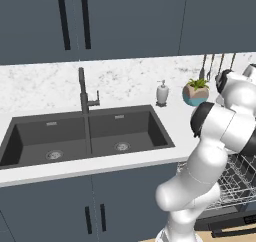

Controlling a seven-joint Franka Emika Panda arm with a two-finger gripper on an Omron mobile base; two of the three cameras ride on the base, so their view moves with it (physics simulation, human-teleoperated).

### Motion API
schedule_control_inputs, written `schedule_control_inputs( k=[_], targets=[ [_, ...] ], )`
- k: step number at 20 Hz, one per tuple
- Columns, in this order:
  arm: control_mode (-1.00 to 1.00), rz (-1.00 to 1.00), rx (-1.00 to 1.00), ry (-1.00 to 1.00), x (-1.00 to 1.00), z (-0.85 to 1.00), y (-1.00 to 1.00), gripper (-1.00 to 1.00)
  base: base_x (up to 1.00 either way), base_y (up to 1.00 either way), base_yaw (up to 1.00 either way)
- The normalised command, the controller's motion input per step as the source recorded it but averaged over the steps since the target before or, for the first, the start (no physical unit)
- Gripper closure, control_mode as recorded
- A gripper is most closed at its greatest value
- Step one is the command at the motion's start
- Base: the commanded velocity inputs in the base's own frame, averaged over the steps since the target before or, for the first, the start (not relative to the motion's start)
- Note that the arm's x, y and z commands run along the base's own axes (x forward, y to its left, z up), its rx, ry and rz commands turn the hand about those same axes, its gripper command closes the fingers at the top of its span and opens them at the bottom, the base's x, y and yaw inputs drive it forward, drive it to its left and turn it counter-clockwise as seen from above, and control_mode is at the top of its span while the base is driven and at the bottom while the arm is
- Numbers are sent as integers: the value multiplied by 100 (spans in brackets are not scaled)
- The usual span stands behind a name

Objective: Pick up the cup and bowl from the counter, place them in the dishwasher, and close the dishwasher door.

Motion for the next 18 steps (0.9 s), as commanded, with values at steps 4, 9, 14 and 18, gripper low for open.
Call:
schedule_control_inputs(
  k=[4,9,14,18],
  targets=[
    [-100,5,-7,-3,13,-12,12,-100,0,0,0],
    [-100,5,-8,-5,24,0,0,-100,0,0,0],
    [-100,4,-5,-5,22,-2,0,-100,0,0,0],
    [-100,2,0,-1,5,0,0,-100,0,0,0]
  ],
)
